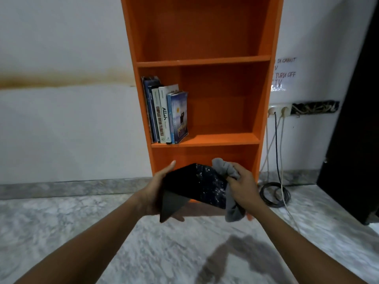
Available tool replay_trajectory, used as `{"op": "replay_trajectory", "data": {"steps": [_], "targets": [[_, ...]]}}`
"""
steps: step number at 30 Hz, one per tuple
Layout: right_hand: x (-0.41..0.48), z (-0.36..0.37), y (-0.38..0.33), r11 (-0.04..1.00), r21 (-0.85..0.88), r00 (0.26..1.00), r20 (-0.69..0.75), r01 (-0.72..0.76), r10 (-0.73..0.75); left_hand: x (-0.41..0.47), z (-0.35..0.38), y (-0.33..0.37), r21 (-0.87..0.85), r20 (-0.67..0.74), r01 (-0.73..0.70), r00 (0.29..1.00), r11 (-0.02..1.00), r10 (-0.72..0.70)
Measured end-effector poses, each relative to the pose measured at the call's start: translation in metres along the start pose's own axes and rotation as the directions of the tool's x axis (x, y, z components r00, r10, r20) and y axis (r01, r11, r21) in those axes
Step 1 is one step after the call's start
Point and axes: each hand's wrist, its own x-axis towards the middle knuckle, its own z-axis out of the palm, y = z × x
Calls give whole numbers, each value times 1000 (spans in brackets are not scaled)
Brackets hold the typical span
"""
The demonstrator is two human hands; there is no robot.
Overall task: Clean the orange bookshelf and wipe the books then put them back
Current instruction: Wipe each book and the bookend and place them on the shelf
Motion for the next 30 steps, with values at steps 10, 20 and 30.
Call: {"op": "replay_trajectory", "data": {"steps": [10, 20, 30], "targets": [[32, 9, -36, 894, -320, 926, -101, 315, -363, 16, 14, -11, -176, -28, -17, 1000, 984, 12], [20, 50, 41, 358, -765, 834, 412, 535, -366, 53, 35, -25, -192, -45, -22, 999, 981, 14], [7, 49, 81, 220, -632, 620, 526, 743, -582, 65, 16, -17, -279, -84, -40, 996, 959, 17]]}}
